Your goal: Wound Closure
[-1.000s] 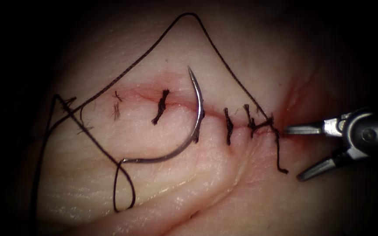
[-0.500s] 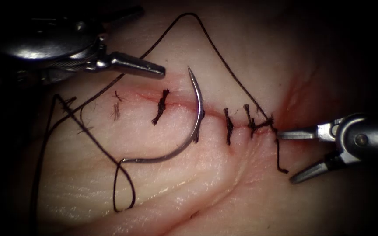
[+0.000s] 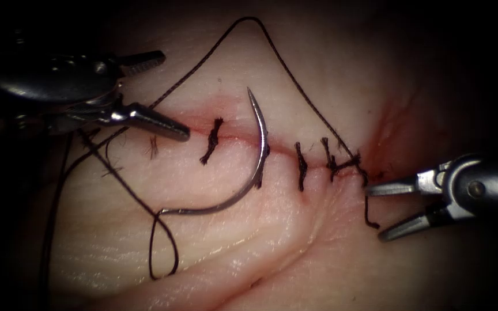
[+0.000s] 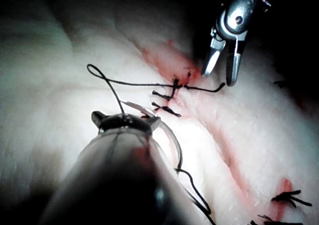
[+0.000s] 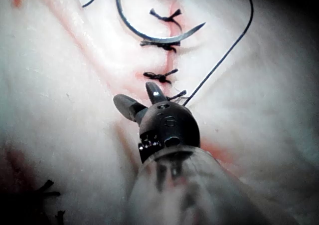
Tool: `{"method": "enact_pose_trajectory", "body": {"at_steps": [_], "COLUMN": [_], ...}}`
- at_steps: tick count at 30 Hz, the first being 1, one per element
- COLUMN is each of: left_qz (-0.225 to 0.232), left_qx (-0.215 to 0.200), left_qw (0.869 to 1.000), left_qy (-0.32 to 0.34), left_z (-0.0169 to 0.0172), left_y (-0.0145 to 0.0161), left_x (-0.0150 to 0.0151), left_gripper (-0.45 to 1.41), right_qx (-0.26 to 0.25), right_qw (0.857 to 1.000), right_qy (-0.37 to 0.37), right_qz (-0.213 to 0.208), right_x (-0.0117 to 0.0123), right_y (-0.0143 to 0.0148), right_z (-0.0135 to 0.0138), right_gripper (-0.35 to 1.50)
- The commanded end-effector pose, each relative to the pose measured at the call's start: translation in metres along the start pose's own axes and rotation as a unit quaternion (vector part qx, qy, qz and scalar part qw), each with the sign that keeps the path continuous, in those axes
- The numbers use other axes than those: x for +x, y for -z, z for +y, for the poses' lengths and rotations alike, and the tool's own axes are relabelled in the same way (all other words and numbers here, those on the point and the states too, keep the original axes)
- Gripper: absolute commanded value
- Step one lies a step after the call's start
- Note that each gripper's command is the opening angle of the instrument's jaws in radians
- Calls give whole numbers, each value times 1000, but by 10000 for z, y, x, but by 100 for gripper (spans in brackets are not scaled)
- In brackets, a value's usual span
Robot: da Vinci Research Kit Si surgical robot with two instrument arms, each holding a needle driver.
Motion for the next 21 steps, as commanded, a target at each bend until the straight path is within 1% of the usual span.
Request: {"method": "enact_pose_trajectory", "body": {"at_steps": [1, 4, 7, 9, 11, 12, 13, 14, 15, 16, 17, 18, 21], "left_qz": [-10, -36, -39, -39, -39, -38, -40, -32, -17, -2, 14, 29, 57], "left_qx": [-1, -3, -9, -10, -15, -20, -24, -25, -25, -24, -22, -11, 17], "left_qw": [1000, 999, 999, 999, 999, 999, 999, 999, 1000, 1000, 999, 998, 995], "left_qy": [1, 2, 2, 5, 5, 6, 6, 7, -8, -20, -41, -62, -84], "left_z": [1, 5, 5, 4, 3, 2, 0, -2, -5, -7, -9, -11, -15], "left_y": [-7, -7, -5, -4, -4, -4, -3, -2, 1, 3, 6, 11, 20], "left_x": [0, -9, -13, -14, -14, -13, -11, -8, -4, -2, 1, 5, 19], "left_gripper": [83, 76, 66, 54, 31, 7, -10, -30, -45, -45, -45, -45, -45], "right_qx": [0, 0, 0, 0, 0, 0, 0, 0, 1, 1, 1, -4, -24], "right_qw": [1000, 1000, 1000, 1000, 1000, 1000, 1000, 1000, 1000, 1000, 1000, 1000, 1000], "right_qy": [2, 2, 1, 1, 1, 2, 2, 2, 2, 1, 0, -1, -14], "right_qz": [1, 1, 1, 1, 1, 1, 1, 1, 1, 1, 2, -1, -4], "right_x": [-1, -1, -1, -1, -1, -1, -1, -1, -1, -1, -2, -2, -2], "right_y": [-7, -7, -8, -8, -8, -8, -7, -7, -6, -5, -3, -1, 4], "right_z": [5, 5, 5, 5, 5, 5, 5, 4, 4, 5, 6, 7, 15], "right_gripper": [34, 32, 31, 31, 31, 31, 29, 24, 11, -6, -15, -21, -23]}}
